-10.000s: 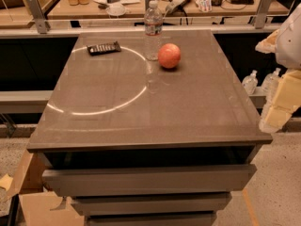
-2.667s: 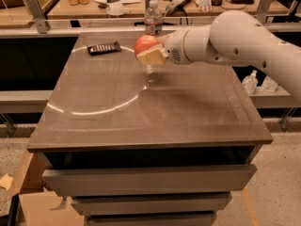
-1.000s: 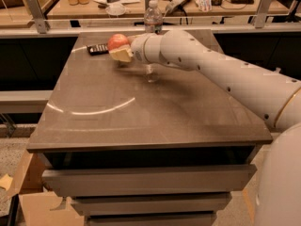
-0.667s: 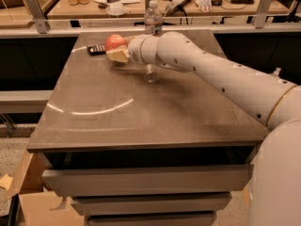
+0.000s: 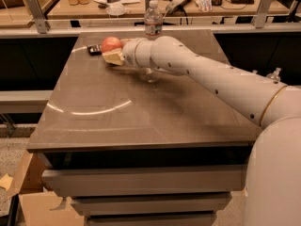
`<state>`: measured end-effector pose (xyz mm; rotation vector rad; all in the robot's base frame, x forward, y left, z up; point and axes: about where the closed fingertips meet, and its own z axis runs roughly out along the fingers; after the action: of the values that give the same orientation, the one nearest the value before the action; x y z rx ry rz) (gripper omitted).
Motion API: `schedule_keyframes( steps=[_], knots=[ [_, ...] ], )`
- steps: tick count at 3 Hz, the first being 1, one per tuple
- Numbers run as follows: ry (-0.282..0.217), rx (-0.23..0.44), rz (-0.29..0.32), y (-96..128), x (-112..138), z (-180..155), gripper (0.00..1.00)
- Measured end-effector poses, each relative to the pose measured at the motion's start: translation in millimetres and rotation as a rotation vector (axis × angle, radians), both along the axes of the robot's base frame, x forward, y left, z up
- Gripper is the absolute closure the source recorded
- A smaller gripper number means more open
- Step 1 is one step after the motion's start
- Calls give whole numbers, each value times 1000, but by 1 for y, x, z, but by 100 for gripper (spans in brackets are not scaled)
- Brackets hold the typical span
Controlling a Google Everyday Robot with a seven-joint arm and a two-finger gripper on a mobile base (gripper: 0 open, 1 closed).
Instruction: Move apple near rxbar chocolate
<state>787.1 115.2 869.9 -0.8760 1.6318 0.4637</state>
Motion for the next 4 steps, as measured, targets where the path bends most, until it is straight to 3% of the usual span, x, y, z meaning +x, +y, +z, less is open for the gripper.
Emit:
schedule_keyframes(
  steps=[1, 2, 4],
  knots=[
    [8, 0, -3, -1, -4, -4, 0],
    [12, 10, -1, -9, -15, 3, 0],
    [73, 46, 16, -57, -65, 33, 0]
  ],
)
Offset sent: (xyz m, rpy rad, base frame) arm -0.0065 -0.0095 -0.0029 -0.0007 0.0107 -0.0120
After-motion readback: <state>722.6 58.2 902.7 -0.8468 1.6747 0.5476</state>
